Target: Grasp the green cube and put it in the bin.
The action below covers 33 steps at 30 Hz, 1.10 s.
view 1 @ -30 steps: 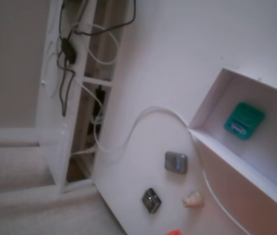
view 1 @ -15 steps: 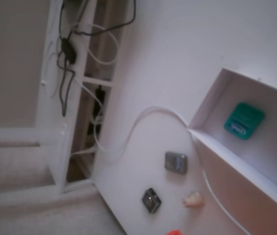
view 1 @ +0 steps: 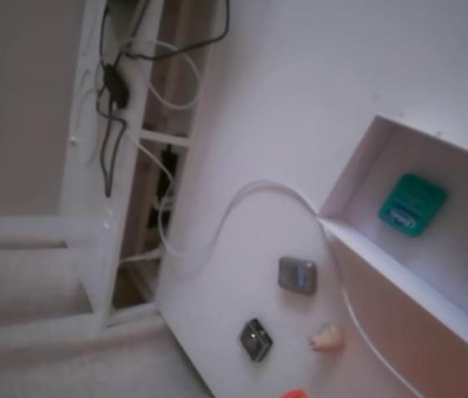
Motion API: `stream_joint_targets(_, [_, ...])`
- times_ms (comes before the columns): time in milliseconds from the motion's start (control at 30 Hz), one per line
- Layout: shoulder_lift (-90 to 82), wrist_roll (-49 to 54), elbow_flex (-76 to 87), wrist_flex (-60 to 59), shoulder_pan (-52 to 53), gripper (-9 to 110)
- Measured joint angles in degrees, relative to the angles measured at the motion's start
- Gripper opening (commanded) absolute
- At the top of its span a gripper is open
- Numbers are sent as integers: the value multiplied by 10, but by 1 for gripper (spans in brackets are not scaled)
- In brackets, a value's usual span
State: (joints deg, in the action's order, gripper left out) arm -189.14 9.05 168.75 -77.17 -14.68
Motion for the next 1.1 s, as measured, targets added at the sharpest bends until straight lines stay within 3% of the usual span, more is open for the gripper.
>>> stream_joint_targets(1100, [0,0,0,0,0,-8])
